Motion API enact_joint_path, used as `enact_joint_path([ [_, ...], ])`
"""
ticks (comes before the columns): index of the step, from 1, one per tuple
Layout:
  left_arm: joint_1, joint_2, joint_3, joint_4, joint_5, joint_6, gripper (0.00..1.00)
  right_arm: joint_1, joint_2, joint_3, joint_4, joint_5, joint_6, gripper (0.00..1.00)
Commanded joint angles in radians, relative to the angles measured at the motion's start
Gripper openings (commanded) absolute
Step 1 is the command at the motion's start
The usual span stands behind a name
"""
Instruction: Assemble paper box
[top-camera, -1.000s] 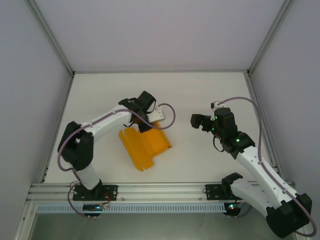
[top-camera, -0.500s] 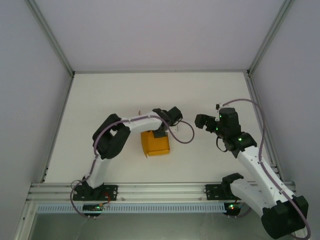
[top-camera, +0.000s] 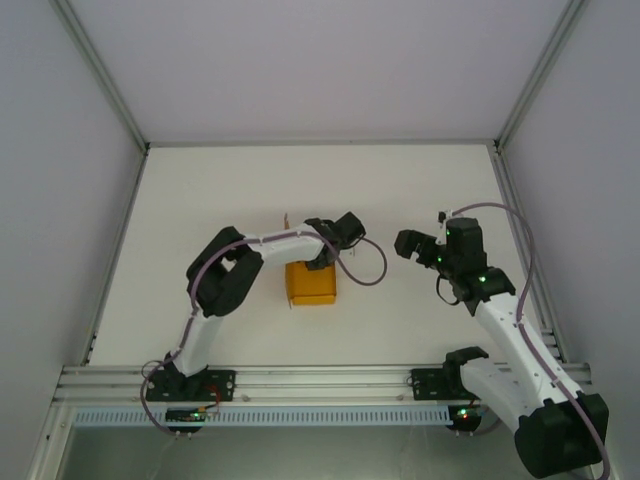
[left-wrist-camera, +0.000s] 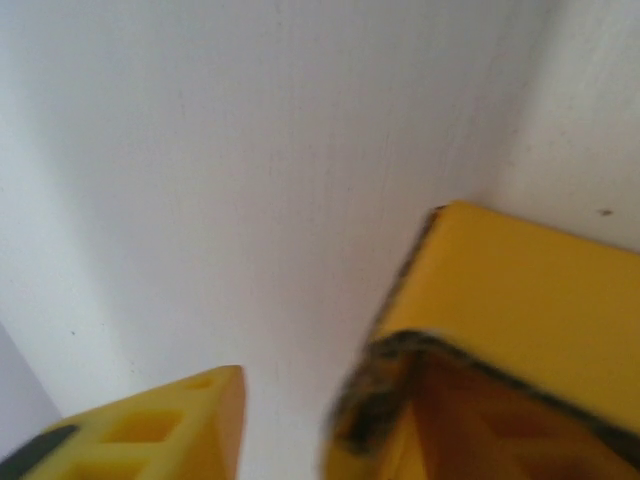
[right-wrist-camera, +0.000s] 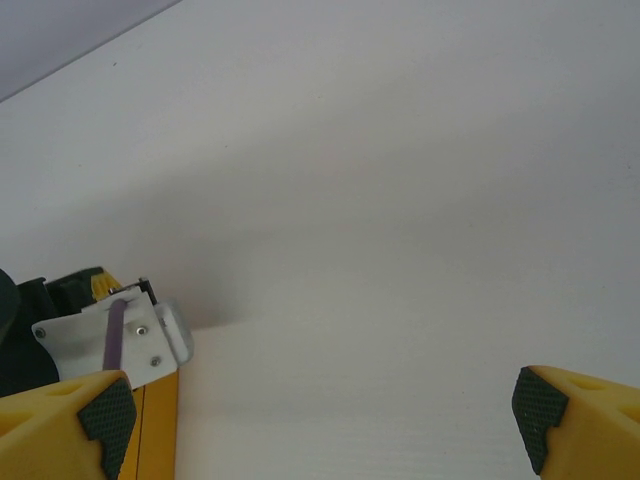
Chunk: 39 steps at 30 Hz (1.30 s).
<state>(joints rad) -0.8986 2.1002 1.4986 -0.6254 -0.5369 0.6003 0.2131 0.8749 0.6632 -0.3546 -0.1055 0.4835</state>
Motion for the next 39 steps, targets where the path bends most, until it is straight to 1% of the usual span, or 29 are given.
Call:
enact_joint_path([
  [1, -0.005, -0.072, -0.035, -0.034, 0.099, 0.014, 0.57, -0.01, -0.014, -0.017, 0.011, -0.049, 0.007, 0.99],
  [2, -0.006, -0.091, -0.035, -0.039, 0.102, 0.018, 0.64, -0.012, -0.015, -0.018, 0.009, -0.057, 0.003, 0.99],
  [3, -0.006, -0.11, -0.034, -0.045, 0.107, 0.022, 0.68, -0.012, -0.017, -0.019, 0.009, -0.064, 0.0, 0.99],
  [5, -0.006, -0.147, -0.035, -0.058, 0.128, 0.034, 0.78, -0.013, -0.021, -0.02, 0.011, -0.084, -0.009, 0.99],
  [8, -0.006, -0.198, -0.036, -0.063, 0.148, 0.045, 0.88, -0.015, -0.025, -0.02, 0.016, -0.098, -0.014, 0.99],
  [9, -0.007, -0.216, -0.038, -0.063, 0.157, 0.049, 0.96, -0.015, -0.025, -0.019, 0.018, -0.099, -0.015, 0.99],
  [13, -0.006, -0.282, -0.045, -0.038, 0.16, 0.048, 1.0, -0.015, -0.021, -0.014, 0.028, -0.111, -0.056, 0.99],
  [14, -0.003, -0.305, -0.048, -0.011, 0.155, 0.038, 1.0, -0.016, -0.017, -0.011, 0.034, -0.111, -0.068, 0.99],
  [16, 0.011, -0.364, -0.04, 0.012, 0.185, 0.008, 0.99, -0.015, -0.004, 0.001, 0.042, -0.113, -0.12, 0.99],
  [18, 0.035, -0.436, -0.037, 0.058, 0.198, -0.043, 1.0, -0.013, 0.016, 0.014, 0.063, -0.119, -0.188, 0.99],
  [20, 0.069, -0.516, -0.035, 0.143, 0.217, -0.137, 1.0, -0.006, 0.051, 0.023, 0.098, -0.152, -0.239, 0.99],
  [21, 0.093, -0.559, -0.028, 0.148, 0.238, -0.204, 0.99, 0.007, 0.08, 0.039, 0.108, -0.164, -0.265, 0.99],
  [23, 0.142, -0.634, -0.044, 0.167, 0.291, -0.329, 1.0, 0.048, 0.149, 0.076, 0.108, -0.189, -0.332, 0.99],
  [25, 0.205, -0.719, -0.099, 0.196, 0.361, -0.431, 1.0, 0.119, 0.236, 0.138, 0.082, -0.198, -0.44, 0.98],
  [26, 0.232, -0.756, -0.137, 0.215, 0.379, -0.468, 1.0, 0.159, 0.286, 0.172, 0.069, -0.181, -0.489, 0.97],
  [28, 0.276, -0.832, -0.226, 0.256, 0.362, -0.535, 1.0, 0.244, 0.403, 0.258, 0.032, -0.124, -0.587, 0.97],
  [30, 0.315, -0.906, -0.314, 0.276, 0.329, -0.597, 1.0, 0.305, 0.527, 0.349, -0.008, -0.118, -0.713, 0.95],
  [32, 0.37, -0.969, -0.395, 0.279, 0.327, -0.662, 1.0, 0.336, 0.646, 0.446, -0.052, -0.133, -0.811, 0.94],
  [34, 0.426, -1.02, -0.475, 0.272, 0.32, -0.743, 1.0, 0.345, 0.783, 0.581, -0.138, -0.188, -0.89, 0.88],
  [36, 0.461, -1.053, -0.55, 0.278, 0.306, -0.816, 0.99, 0.342, 0.913, 0.72, -0.242, -0.245, -0.968, 0.83],
  [37, 0.475, -1.063, -0.579, 0.278, 0.304, -0.844, 1.0, 0.344, 0.975, 0.789, -0.311, -0.252, -1.035, 0.79],
  [39, 0.504, -1.086, -0.642, 0.283, 0.302, -0.896, 0.99, 0.352, 1.09, 0.903, -0.415, -0.284, -1.099, 0.74],
])
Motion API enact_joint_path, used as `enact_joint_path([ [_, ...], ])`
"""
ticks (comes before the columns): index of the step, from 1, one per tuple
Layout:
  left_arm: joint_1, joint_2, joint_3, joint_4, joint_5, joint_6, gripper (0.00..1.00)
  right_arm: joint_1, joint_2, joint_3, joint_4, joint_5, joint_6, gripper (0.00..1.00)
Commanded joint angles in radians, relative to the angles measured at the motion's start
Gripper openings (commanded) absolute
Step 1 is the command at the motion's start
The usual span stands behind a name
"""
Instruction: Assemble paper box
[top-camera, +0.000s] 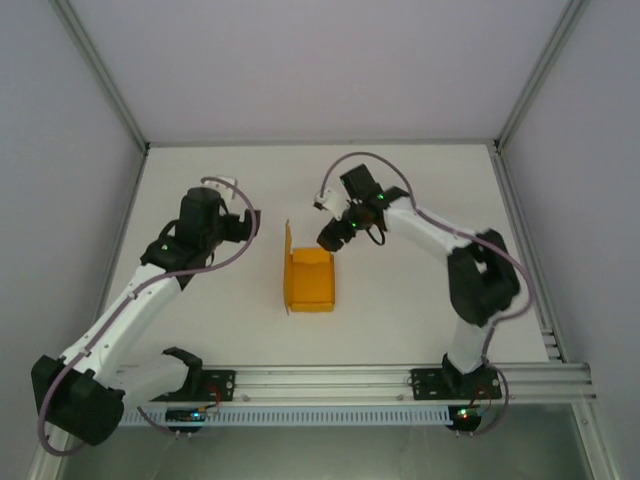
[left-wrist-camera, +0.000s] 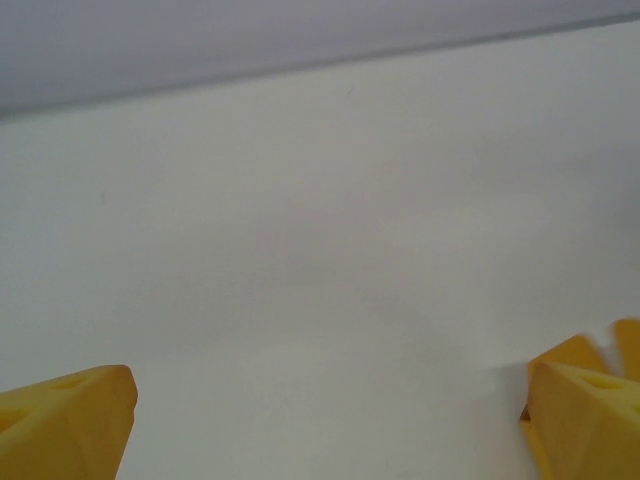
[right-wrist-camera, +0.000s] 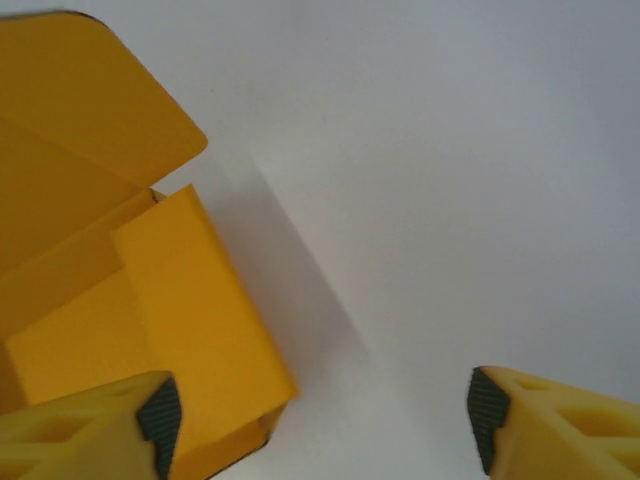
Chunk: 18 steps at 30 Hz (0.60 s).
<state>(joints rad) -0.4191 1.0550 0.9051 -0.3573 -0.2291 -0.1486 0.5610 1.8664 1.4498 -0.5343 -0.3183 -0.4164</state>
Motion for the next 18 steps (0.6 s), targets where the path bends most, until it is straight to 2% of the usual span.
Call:
enact_joint_path([
  [1, 0.04, -0.052, -0.076, 0.02, 0.007, -0.167, 1.0, 0.011, 0.135, 0.15, -0.267, -0.083, -0.226, 0.74],
  [4, 0.089, -0.081, -0.14, 0.034, 0.063, -0.193, 1.0, 0.029, 0.221, 0.227, -0.32, -0.103, -0.278, 0.71],
  [8, 0.124, -0.108, -0.188, 0.056, 0.092, -0.207, 1.0, 0.033, 0.291, 0.301, -0.361, -0.131, -0.296, 0.63],
  [18, 0.141, -0.093, -0.216, 0.08, 0.126, -0.195, 1.0, 0.069, 0.336, 0.307, -0.337, -0.111, -0.286, 0.52],
])
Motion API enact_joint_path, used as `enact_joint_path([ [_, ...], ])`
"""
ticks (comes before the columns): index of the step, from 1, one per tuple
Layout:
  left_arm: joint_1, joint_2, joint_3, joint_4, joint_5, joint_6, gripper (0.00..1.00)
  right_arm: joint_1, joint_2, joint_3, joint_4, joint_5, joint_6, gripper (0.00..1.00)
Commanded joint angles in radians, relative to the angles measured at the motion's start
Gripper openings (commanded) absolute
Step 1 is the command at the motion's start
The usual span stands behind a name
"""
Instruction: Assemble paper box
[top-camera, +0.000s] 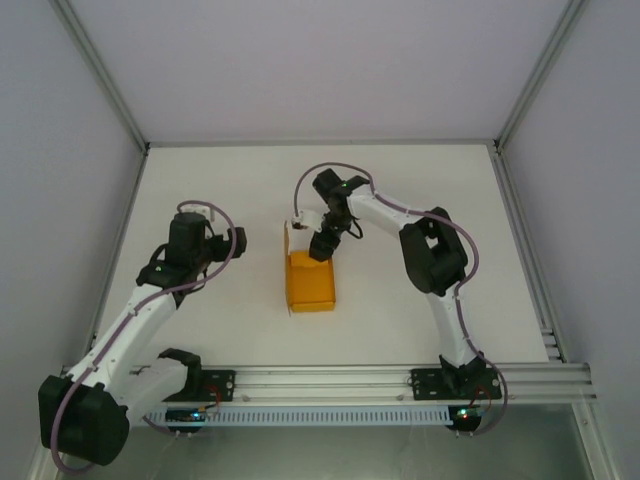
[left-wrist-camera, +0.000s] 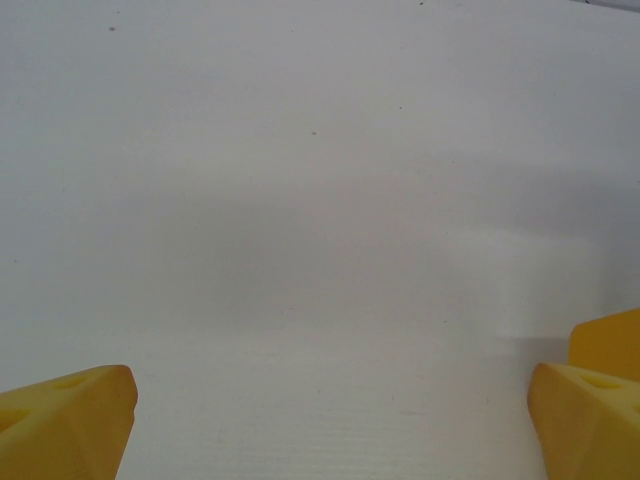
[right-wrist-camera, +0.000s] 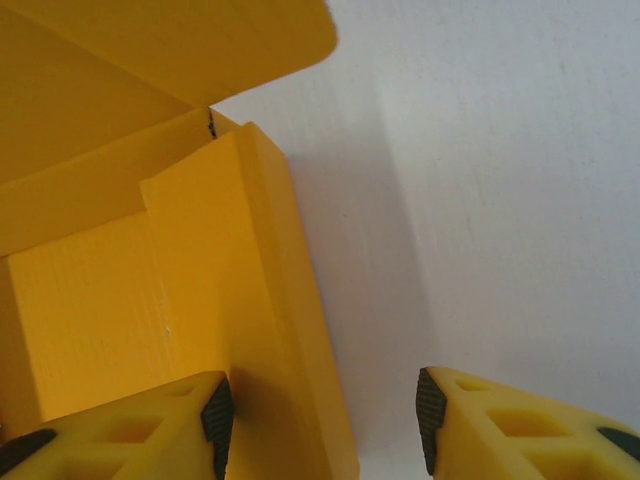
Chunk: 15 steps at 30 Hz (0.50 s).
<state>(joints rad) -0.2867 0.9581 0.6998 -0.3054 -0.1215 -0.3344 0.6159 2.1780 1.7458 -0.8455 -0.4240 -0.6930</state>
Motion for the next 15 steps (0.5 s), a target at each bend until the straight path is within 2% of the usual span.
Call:
enact_joint_path([
  [1, 0.011, 0.005, -0.014, 0.031, 0.02, -0.009, 0.99, 0.02, 0.025, 0.002, -0.01, 0.007, -0.005, 0.5],
  [6, 0.015, 0.02, -0.013, 0.033, 0.026, -0.008, 1.0, 0.051, 0.014, -0.058, 0.105, 0.109, 0.043, 0.4],
  [12, 0.019, 0.036, -0.016, 0.028, 0.021, -0.008, 0.99, 0.076, -0.02, -0.153, 0.238, 0.236, 0.116, 0.16],
  [15, 0.021, 0.039, -0.015, 0.03, 0.02, -0.009, 1.0, 0.091, -0.052, -0.22, 0.334, 0.35, 0.172, 0.04],
])
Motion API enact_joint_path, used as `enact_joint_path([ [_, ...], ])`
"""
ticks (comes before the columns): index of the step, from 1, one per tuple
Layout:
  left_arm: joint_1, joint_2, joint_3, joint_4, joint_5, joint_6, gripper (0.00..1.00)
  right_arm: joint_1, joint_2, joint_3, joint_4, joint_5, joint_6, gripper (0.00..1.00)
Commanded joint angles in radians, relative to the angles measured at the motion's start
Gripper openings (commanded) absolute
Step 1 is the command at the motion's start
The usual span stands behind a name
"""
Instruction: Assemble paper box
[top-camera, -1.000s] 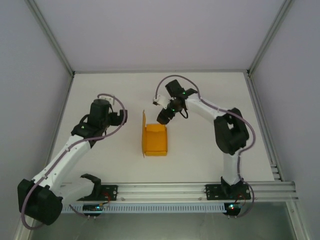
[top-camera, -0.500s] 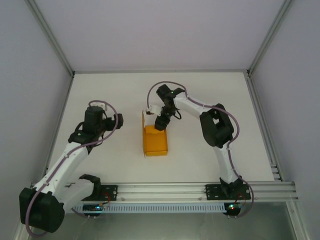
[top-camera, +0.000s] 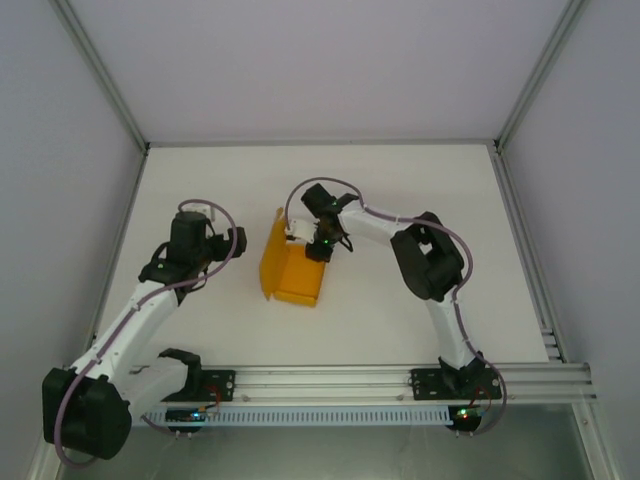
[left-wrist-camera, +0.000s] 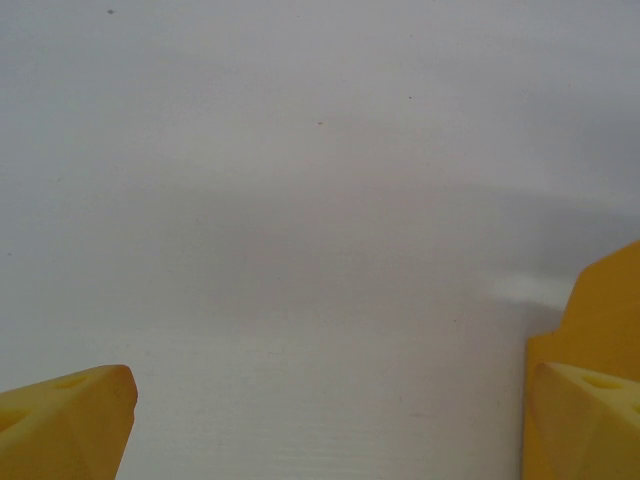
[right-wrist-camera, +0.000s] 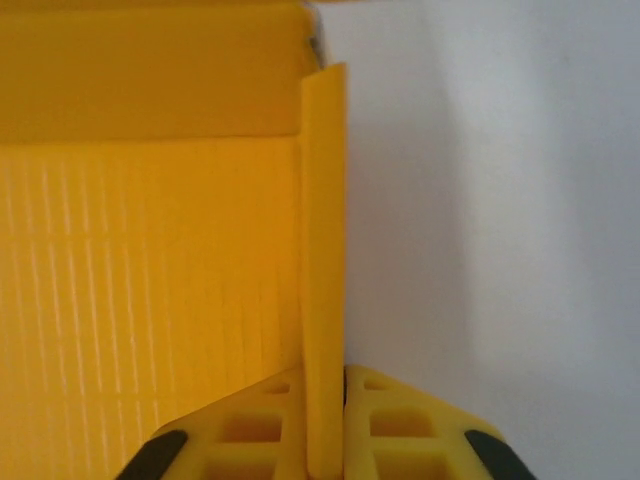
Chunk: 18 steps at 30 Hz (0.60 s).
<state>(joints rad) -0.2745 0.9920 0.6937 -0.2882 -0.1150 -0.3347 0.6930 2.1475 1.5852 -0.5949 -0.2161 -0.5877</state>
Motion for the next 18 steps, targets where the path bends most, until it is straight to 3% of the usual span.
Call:
enact_joint_path([
  [1, 0.009, 0.006, -0.01, 0.014, 0.014, -0.009, 1.0, 0.024, -0.034, -0.087, 0.116, 0.204, 0.104, 0.01],
  [6, 0.011, 0.012, -0.01, 0.013, 0.01, -0.009, 1.0, 0.066, -0.055, -0.161, 0.112, 0.425, 0.308, 0.0],
  [12, 0.012, 0.022, -0.007, 0.006, 0.003, -0.016, 0.99, 0.134, 0.031, -0.138, -0.13, 0.741, 0.623, 0.0],
  [18, 0.012, 0.02, -0.004, -0.004, -0.002, -0.032, 1.0, 0.153, 0.145, -0.105, -0.319, 0.829, 0.875, 0.0],
])
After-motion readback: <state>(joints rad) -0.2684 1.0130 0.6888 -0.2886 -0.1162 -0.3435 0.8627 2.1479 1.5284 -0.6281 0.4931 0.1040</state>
